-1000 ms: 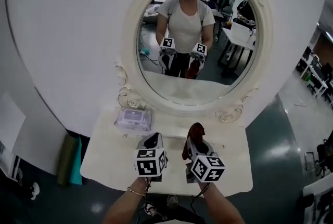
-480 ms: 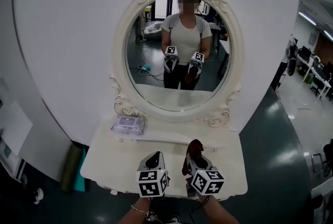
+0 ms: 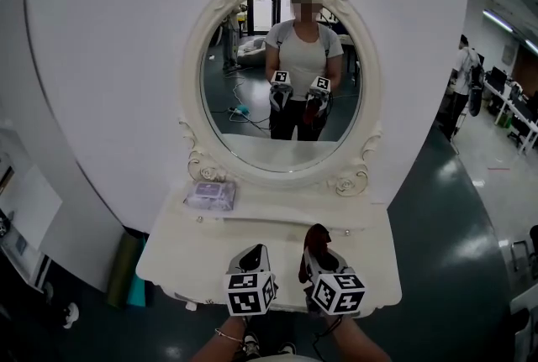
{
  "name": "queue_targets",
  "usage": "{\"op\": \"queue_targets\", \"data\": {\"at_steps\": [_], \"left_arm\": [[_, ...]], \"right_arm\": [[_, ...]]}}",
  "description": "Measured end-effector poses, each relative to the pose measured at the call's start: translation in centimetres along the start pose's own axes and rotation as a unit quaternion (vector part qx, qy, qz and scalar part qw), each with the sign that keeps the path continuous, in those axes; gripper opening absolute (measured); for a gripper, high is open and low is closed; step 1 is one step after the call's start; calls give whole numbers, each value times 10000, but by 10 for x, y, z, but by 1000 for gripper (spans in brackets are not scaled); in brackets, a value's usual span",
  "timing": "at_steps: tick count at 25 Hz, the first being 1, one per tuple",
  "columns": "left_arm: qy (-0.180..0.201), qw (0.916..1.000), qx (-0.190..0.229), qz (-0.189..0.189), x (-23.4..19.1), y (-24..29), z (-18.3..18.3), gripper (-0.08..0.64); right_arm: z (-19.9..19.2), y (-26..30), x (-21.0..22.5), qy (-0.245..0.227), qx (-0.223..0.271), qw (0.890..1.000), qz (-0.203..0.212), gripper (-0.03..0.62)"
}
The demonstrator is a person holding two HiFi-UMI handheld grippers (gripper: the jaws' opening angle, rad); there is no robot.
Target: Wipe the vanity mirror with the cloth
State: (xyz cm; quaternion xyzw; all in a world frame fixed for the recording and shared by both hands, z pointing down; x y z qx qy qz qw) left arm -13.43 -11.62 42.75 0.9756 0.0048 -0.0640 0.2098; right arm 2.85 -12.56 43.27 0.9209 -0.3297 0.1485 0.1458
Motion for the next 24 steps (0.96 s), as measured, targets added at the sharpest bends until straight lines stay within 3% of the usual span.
{"op": "queue_targets", "data": {"at_steps": [24], "left_arm": [[-47,9999,125,-43,-23,-1,10,3]], "right_arm": [[2,14,-15,39,-25,10000,-34,60]]}}
Point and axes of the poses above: the fingertips, and each gripper's own axes: y forward along the fingers, x to its right, z out of its top, the point moved 5 cm from there along -y, backward along the fingers, and after that the axes turned 13 degrees about z, right-handed, at the moved point
